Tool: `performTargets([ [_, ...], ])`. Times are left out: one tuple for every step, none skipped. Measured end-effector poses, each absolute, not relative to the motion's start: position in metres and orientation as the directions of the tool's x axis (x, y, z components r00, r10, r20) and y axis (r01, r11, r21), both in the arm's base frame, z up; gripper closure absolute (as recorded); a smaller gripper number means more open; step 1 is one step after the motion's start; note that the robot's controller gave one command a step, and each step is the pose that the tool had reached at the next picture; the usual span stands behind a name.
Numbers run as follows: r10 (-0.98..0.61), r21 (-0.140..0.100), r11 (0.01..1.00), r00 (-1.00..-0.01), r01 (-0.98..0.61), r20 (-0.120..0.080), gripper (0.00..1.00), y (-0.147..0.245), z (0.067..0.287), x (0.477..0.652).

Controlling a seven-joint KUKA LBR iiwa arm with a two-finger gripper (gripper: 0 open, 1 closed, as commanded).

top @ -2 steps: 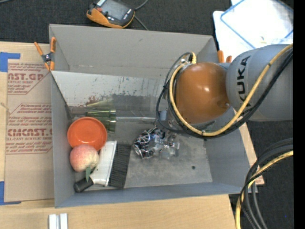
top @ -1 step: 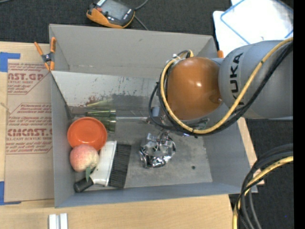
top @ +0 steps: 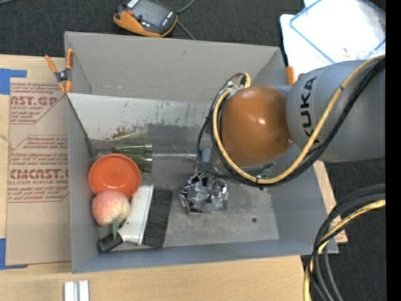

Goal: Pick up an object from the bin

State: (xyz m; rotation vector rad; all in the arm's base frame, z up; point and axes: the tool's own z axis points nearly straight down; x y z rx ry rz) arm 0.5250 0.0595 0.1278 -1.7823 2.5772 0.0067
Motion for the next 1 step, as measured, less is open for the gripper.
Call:
performTargets([
  [-0.925, 0.003, 0.38, -0.38, -0.925, -0.01, 1.0, 0.0414, 0.1248, 0.5076],
])
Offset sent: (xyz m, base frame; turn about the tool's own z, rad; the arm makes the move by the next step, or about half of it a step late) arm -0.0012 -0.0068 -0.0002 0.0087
